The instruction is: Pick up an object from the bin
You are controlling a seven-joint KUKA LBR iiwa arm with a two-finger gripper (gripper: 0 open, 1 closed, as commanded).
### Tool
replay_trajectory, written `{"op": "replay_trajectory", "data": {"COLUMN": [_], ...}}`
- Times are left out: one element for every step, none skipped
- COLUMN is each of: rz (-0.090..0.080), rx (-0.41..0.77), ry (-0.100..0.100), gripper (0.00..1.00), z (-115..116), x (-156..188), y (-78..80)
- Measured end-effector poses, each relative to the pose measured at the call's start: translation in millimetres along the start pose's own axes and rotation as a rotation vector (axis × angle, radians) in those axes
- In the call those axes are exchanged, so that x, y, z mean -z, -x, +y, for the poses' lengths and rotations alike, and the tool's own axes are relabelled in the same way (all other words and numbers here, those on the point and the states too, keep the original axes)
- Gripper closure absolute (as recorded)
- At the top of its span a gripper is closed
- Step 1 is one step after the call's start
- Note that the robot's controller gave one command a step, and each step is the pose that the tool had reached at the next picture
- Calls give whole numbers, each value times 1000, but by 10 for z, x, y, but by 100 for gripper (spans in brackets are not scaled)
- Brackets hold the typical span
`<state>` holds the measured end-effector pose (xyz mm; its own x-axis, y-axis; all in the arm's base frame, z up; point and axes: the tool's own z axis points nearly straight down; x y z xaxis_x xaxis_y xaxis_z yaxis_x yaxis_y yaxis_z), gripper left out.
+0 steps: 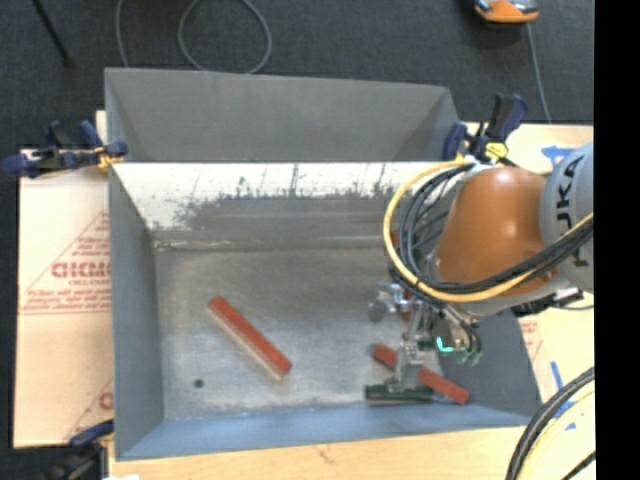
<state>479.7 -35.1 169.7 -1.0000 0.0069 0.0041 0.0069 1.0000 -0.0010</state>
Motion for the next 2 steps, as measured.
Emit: {"op": "replay_trajectory", "data": {"rz": [-4,-10], "rx": [-135,-298], "ry": [1,2], "gripper": [0,0], "z": [-693,-680], "x": [-1021,-689], "y": [87,-6]}}
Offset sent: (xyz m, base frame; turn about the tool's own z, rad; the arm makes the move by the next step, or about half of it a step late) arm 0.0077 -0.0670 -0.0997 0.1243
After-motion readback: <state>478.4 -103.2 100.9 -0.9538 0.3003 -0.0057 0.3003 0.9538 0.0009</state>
